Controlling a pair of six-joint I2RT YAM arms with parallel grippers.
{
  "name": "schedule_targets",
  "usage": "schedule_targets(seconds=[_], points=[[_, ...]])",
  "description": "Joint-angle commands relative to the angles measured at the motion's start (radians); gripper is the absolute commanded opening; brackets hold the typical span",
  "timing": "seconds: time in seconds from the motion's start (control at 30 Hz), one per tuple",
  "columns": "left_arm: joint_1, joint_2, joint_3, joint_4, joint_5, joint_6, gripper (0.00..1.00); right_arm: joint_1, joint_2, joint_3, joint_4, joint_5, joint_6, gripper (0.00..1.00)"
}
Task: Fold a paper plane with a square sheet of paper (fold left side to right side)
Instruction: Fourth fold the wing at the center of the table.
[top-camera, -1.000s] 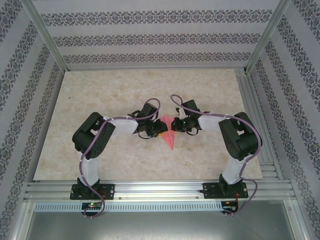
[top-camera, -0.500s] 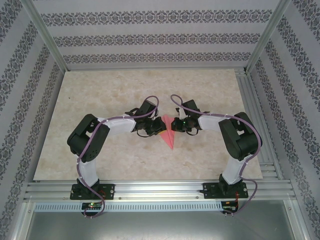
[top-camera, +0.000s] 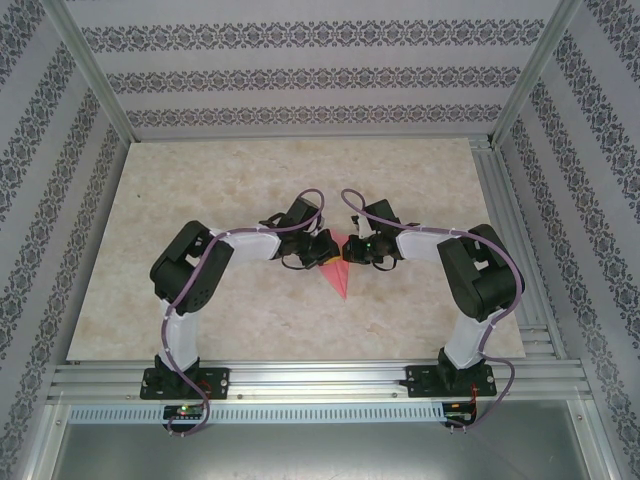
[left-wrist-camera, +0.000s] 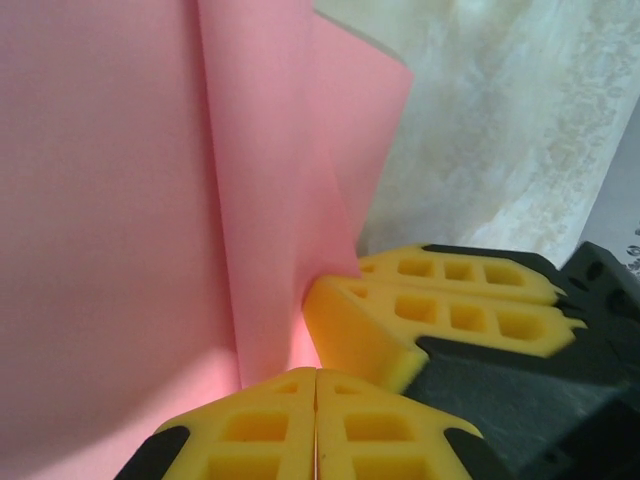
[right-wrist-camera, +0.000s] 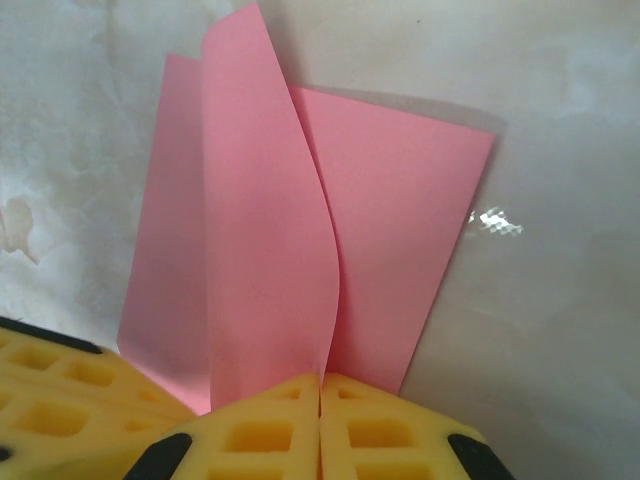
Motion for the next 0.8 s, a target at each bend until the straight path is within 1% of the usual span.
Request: schedule_targets(seconds=[0.0, 0.23, 0.67, 0.73, 0.77], points=[[0.007, 0.026, 0.029, 0.029, 0.002, -0.008, 0.1, 0.01, 0.033, -0.012, -0.062, 0.052, -0.031, 0.07], [0.009, 0.056, 0.042, -0.01, -0.013, 0.018, 0.1, 0.012, 0.037, -0.008, -0.071, 0.06, -0.035, 0.07], [0.007, 0.075, -0.025, -0.007, -0.038, 0.021, 0.1, 0.012, 0.037, 0.004, -0.077, 0.058, -0.038, 0.08], [0.006, 0.079, -0.033, -0.005, -0.042, 0.021, 0.1, 0.012, 0.032, 0.012, -0.08, 0.054, -0.036, 0.09], [0.005, 0.081, -0.036, -0.006, -0.043, 0.021, 0.1, 0.012, 0.029, 0.018, -0.082, 0.05, -0.036, 0.12]])
